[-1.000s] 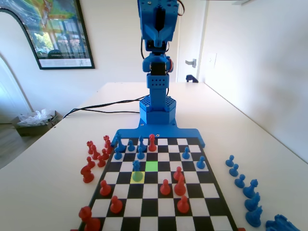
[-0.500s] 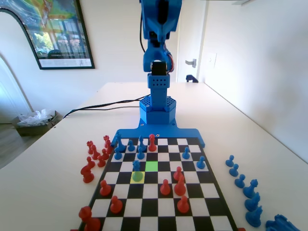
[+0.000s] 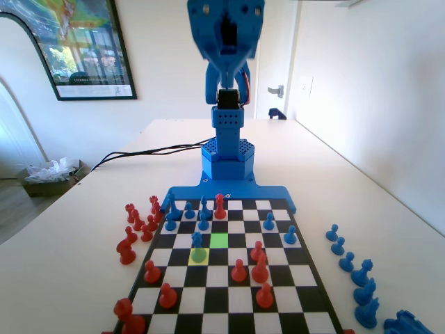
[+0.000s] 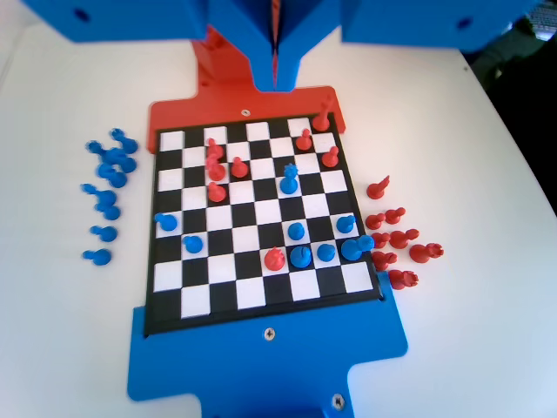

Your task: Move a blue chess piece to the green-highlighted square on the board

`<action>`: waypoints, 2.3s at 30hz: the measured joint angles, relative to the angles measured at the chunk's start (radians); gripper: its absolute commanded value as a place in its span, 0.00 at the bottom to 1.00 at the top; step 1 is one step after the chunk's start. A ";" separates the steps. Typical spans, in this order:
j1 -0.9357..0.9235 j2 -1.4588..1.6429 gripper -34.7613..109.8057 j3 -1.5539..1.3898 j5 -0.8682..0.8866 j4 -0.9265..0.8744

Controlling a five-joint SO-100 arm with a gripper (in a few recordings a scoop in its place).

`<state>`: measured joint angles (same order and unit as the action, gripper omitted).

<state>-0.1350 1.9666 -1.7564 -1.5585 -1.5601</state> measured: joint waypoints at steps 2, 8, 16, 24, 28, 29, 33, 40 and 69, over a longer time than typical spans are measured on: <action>-0.017 -0.048 0.25 0.000 0.000 0.031; -0.058 -0.153 0.25 0.000 -0.006 0.160; -0.080 -0.334 0.26 0.015 -0.005 0.256; -0.097 -0.451 0.30 0.020 0.028 0.333; -0.097 -0.485 0.31 0.026 0.037 0.367; -0.097 -0.499 0.31 0.028 0.038 0.368; -0.097 -0.537 0.31 0.049 0.040 0.359; -0.097 -0.577 0.31 0.055 0.043 0.374; -0.061 -0.607 0.31 -0.071 0.011 0.514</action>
<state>-0.1963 1.3591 -1.8270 -1.5478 -1.0462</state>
